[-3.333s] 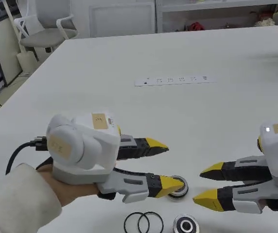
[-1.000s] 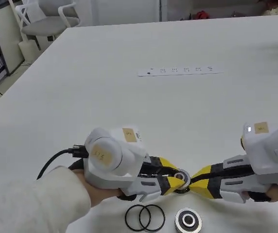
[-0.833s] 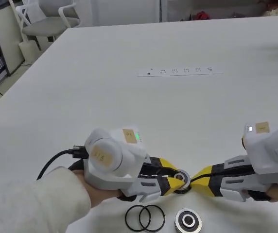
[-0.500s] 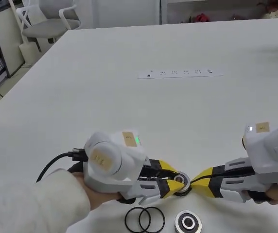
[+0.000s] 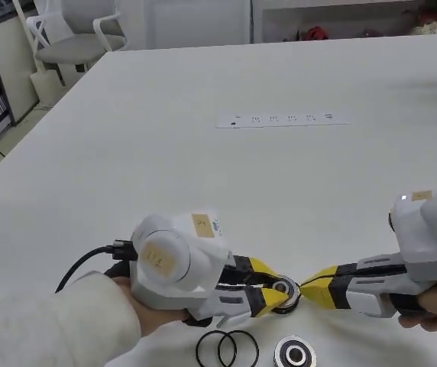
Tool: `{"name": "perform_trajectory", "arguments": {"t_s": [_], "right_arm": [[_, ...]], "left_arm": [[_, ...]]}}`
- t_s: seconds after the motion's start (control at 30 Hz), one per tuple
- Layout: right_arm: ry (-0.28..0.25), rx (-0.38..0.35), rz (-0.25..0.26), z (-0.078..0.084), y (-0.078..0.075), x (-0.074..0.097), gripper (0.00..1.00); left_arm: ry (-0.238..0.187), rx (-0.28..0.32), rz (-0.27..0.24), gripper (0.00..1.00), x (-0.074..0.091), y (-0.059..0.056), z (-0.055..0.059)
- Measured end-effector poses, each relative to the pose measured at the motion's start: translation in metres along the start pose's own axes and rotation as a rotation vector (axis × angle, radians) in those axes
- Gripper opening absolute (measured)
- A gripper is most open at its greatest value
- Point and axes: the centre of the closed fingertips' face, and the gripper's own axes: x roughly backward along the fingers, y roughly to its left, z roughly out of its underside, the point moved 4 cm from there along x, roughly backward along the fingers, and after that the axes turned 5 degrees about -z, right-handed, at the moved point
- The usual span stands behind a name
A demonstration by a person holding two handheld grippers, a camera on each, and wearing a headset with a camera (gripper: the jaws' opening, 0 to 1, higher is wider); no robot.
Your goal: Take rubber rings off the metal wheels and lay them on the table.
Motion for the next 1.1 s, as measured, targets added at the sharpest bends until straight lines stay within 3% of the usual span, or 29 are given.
{"name": "perform_trajectory", "arguments": {"t_s": [0.3, 1.1], "right_arm": [[-0.018, -0.033, -0.007, -0.0015, 0.0032, -0.0018, 0.00], [-0.018, -0.009, -0.016, -0.0055, 0.0088, -0.0056, 0.00]], "left_arm": [[0.000, -0.010, 0.001, 0.14, -0.0002, -0.0005, 0.0004], [-0.004, -0.019, 0.004, 0.13, -0.0002, -0.0008, 0.0005]]}}
